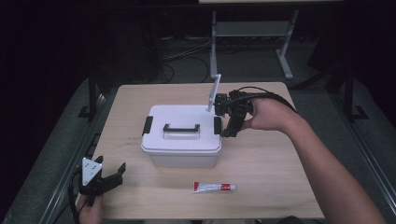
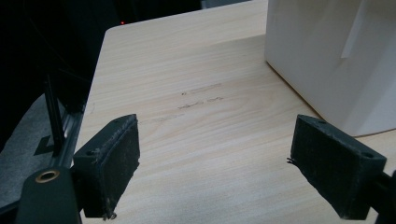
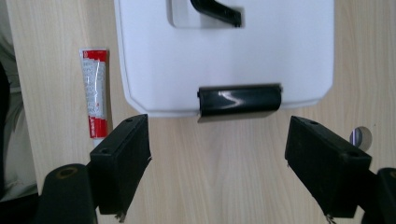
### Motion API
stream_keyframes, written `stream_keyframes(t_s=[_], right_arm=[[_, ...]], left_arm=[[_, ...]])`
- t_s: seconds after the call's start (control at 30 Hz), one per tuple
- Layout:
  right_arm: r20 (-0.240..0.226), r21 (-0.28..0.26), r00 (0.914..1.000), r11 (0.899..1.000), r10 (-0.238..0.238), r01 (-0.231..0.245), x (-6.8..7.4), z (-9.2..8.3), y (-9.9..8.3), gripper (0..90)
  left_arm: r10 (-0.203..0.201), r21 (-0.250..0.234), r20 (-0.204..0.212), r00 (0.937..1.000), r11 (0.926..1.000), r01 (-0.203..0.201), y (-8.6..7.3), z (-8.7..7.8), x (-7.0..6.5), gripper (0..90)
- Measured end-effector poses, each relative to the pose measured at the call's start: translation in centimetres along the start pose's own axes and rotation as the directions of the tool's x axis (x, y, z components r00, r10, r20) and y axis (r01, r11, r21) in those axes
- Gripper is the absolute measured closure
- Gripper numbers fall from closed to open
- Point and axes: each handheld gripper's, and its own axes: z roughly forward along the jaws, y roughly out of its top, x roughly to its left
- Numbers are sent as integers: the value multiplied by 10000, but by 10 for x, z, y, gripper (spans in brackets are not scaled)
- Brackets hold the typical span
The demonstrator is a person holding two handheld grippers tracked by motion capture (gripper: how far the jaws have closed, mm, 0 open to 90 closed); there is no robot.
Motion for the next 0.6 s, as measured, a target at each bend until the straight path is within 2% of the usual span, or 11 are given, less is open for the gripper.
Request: stream_keyframes(t_s=[0.27,0.6], right_arm=[[-127,15,9997,9998,-207,207,-2,5,18,218],[-385,-252,9984,9988,-424,415,-3,12,44,227]], left_arm=[[-15,22,-4,10000,10000,15,0,-1,1,150],[-18,14,-4,10000,10000,18,0,-1,1,150]])
